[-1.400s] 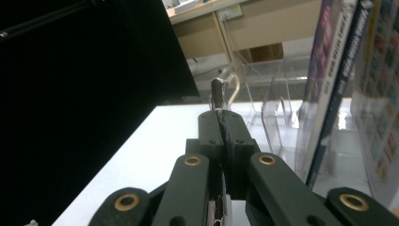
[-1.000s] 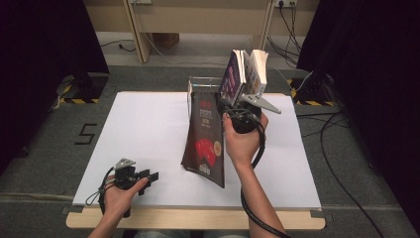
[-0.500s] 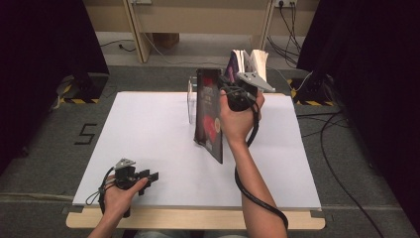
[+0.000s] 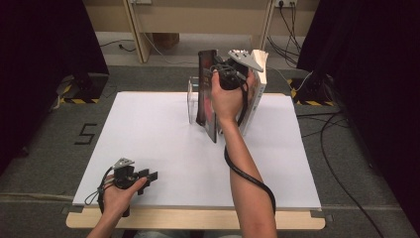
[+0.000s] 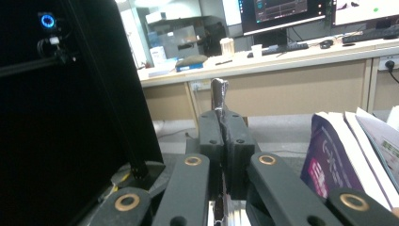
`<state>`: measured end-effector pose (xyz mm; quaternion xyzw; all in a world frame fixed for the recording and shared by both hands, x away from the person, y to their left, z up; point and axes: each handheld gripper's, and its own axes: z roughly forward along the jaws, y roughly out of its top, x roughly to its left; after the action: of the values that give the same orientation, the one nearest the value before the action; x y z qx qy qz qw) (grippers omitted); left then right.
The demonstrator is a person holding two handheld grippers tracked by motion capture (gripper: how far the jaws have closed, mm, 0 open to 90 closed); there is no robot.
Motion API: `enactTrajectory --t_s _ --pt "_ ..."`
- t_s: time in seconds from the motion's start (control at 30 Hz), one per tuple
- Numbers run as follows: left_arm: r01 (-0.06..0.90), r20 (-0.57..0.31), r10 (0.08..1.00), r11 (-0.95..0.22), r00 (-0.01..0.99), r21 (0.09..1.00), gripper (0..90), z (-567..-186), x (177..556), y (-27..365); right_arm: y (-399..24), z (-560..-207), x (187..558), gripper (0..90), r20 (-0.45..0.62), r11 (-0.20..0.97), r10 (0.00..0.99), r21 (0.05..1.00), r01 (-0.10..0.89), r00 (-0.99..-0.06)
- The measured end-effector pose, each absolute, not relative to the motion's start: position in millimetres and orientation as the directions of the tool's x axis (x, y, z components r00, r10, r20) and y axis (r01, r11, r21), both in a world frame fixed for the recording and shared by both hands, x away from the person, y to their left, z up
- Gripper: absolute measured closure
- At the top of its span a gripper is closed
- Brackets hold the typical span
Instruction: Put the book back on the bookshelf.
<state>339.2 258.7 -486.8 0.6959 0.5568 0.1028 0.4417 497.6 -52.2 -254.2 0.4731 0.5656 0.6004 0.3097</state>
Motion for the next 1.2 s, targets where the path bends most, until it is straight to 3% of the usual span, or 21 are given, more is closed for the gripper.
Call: enactTrajectory --t_s 0.27,0.47,1.07,1.2 --pt "0.684 -0.353 0.864 0.013 0.36 0.729 52.7 -486 340 260 -43 -247 519 88.3 0.211 -0.177 0.917 0.976 0.127 -0.338" --pt "0.682 -0.354 0.864 0.017 0.359 0.731 52.6 -486 339 262 -35 -270 528 88.1 0.198 -0.16 0.924 0.977 0.141 -0.326" --pt "0.685 -0.349 0.863 0.005 0.365 0.728 52.7 -488 339 257 -55 -306 451 86.8 0.073 -0.047 0.928 0.996 0.08 -0.365" --pt "0.685 -0.349 0.864 0.005 0.364 0.728 52.6 -488 339 257 -64 -315 441 85.7 0.098 -0.065 0.921 0.993 0.098 -0.377"
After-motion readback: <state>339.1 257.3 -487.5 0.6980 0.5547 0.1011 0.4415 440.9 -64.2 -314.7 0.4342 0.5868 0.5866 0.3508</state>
